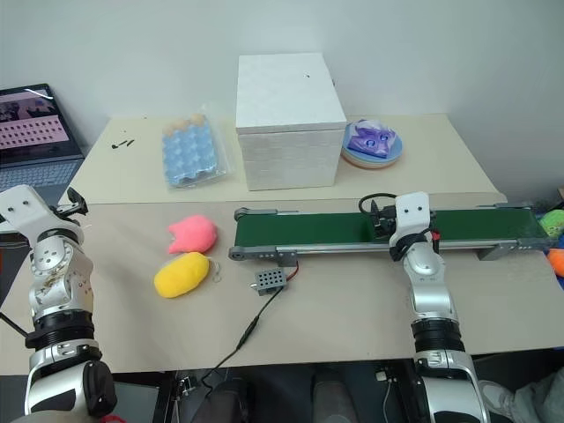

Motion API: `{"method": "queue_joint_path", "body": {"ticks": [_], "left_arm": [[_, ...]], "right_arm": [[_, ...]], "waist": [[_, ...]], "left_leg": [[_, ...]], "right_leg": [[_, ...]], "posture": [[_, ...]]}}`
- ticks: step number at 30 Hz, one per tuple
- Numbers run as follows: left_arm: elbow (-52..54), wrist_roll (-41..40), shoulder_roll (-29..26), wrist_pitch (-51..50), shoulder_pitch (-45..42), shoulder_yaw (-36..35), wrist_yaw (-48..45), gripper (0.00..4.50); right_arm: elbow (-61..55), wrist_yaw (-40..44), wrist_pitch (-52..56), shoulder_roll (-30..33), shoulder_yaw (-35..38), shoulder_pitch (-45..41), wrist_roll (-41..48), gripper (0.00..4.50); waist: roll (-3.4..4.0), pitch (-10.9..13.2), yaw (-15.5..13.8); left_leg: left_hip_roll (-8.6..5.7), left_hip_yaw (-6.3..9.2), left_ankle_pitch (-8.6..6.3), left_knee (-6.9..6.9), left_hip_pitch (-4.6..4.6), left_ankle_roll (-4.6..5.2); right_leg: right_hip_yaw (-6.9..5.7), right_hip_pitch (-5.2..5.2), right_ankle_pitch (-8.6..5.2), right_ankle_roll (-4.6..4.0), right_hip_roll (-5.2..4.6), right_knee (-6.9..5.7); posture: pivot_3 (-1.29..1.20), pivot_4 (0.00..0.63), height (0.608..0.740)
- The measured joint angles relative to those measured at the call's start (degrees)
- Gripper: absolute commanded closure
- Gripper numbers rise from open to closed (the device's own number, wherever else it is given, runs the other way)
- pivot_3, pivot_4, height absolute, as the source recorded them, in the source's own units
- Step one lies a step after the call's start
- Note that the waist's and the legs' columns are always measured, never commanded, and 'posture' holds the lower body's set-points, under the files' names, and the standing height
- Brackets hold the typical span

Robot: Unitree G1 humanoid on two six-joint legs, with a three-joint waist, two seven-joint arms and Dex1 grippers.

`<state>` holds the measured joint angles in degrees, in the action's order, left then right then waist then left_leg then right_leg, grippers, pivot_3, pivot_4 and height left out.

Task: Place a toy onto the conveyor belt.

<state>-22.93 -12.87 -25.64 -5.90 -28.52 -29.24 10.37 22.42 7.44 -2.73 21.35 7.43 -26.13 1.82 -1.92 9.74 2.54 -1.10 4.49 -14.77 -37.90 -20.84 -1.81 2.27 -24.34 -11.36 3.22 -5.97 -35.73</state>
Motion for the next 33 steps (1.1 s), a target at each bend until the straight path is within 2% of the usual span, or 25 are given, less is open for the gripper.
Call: {"method": "queue_joint_path", "body": {"ticks": [5, 8, 11, 14, 17, 21, 33], "left_arm": [[0.57, 3.06, -0.88, 1.27, 0.31, 3.75, -2.14, 0.03], [1.36, 3.87, -0.89, 2.13, 0.37, 4.89, -2.66, 0.03], [1.63, 4.01, -0.75, 2.16, 0.33, 5.46, -2.84, 0.03], [1.78, 4.01, -0.69, 2.16, 0.32, 5.68, -3.06, 0.03], [1.79, 4.01, -0.70, 2.16, 0.35, 5.63, -3.13, 0.03], [2.02, 3.99, -0.61, 2.14, 0.48, 5.63, -3.22, 0.03], [4.61, 3.51, -0.30, 1.73, 1.71, 5.52, -4.11, 0.03]], "right_arm": [[0.19, 0.54, -0.48, -0.01, -0.03, 0.49, -0.42, 0.00], [-3.01, 7.47, -2.67, -1.32, -1.74, 2.88, 2.47, 0.00], [-16.20, 23.60, -6.18, -2.35, -9.31, 9.61, 11.46, 0.00], [-28.74, 39.51, -6.98, 0.47, -17.56, 15.65, 18.87, 0.00], [-30.43, 47.82, -6.93, 4.82, -20.25, 18.81, 19.83, 0.00], [-27.52, 50.99, -8.80, 4.16, -20.12, 19.16, 19.54, 0.00], [-22.44, 50.81, -15.28, -1.57, -20.19, 20.34, 16.34, 0.00]], "waist": [[0.00, 0.00, -0.06], [0.00, 0.00, 0.00], [0.00, 0.00, 0.57], [-0.02, -0.01, 0.33], [-0.07, -0.04, -0.22], [-0.08, -0.04, -0.45], [-0.08, -0.04, -0.45]], "left_leg": [[0.00, 0.00, 0.00, 0.00, 0.00, 0.00], [0.02, 0.01, -0.01, 0.01, 0.00, 0.01], [0.09, 0.04, -0.01, 0.02, -0.01, 0.02], [0.08, 0.05, -0.02, 0.01, 0.05, 0.01], [0.05, 0.03, -0.02, 0.00, 0.16, 0.01], [0.07, 0.04, 0.01, 0.00, 0.24, -0.03], [0.07, 0.03, 0.00, 0.00, 0.19, -0.02]], "right_leg": [[-0.01, 0.01, 0.00, 0.00, 0.00, 0.01], [-0.01, 0.01, 0.00, 0.00, 0.02, 0.07], [0.00, -0.01, 0.00, 0.01, 0.11, 0.00], [-0.04, 0.14, 0.01, 0.04, 0.09, 0.05], [-0.06, 0.29, 0.10, 0.08, 0.05, 0.37], [-0.06, 0.28, 0.12, 0.06, 0.10, 0.28], [-0.02, 0.22, 0.13, 0.05, 0.10, 0.31]], "posture": [[0.00, 0.150, 0.740], [0.00, 0.150, 0.740], [0.00, 0.150, 0.740], [0.00, 0.150, 0.740], [0.00, 0.150, 0.740], [0.00, 0.150, 0.740], [0.00, 0.150, 0.740]]}}
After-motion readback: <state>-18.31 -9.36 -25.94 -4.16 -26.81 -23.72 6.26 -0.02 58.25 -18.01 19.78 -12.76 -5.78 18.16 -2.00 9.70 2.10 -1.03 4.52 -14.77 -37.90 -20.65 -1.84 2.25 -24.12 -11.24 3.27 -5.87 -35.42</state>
